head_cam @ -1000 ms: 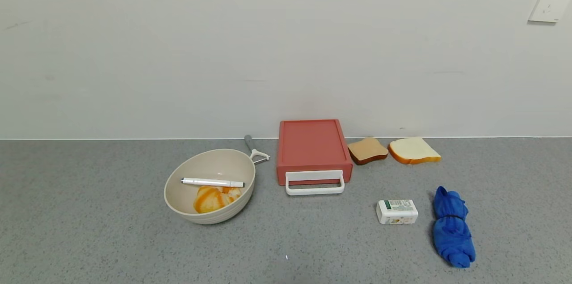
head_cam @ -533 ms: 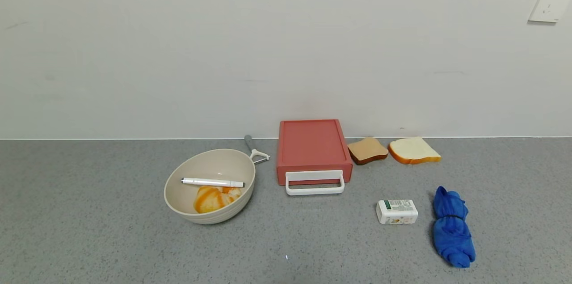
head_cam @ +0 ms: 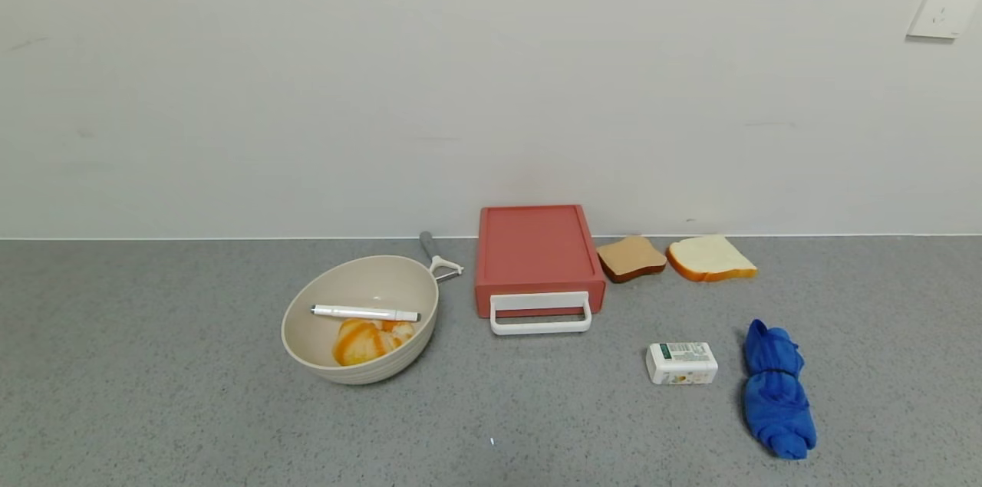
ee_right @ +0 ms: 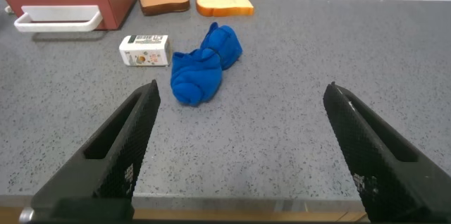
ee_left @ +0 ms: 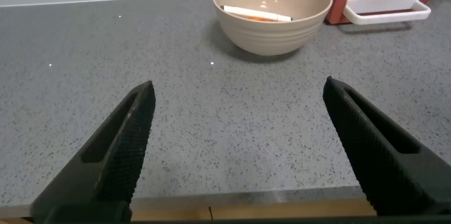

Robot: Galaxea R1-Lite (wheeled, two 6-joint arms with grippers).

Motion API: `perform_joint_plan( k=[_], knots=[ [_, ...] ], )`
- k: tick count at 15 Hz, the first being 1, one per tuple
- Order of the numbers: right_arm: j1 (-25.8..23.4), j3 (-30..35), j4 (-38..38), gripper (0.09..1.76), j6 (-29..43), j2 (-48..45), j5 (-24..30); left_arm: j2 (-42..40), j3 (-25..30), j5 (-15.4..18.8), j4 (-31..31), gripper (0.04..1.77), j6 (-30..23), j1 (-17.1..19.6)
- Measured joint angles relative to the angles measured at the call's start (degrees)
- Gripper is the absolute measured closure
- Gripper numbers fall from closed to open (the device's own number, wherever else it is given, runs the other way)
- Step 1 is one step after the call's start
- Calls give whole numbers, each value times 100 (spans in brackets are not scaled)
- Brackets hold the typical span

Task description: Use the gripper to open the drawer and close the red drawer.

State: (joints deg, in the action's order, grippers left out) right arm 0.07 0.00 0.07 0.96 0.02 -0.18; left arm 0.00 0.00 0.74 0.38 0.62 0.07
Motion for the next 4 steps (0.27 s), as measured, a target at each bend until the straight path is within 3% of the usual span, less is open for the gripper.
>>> perform_joint_plan(
  k=[4],
  knots=[
    [0,0,2,14,2,0,0,0,0,2,2,9,4,0]
  ],
)
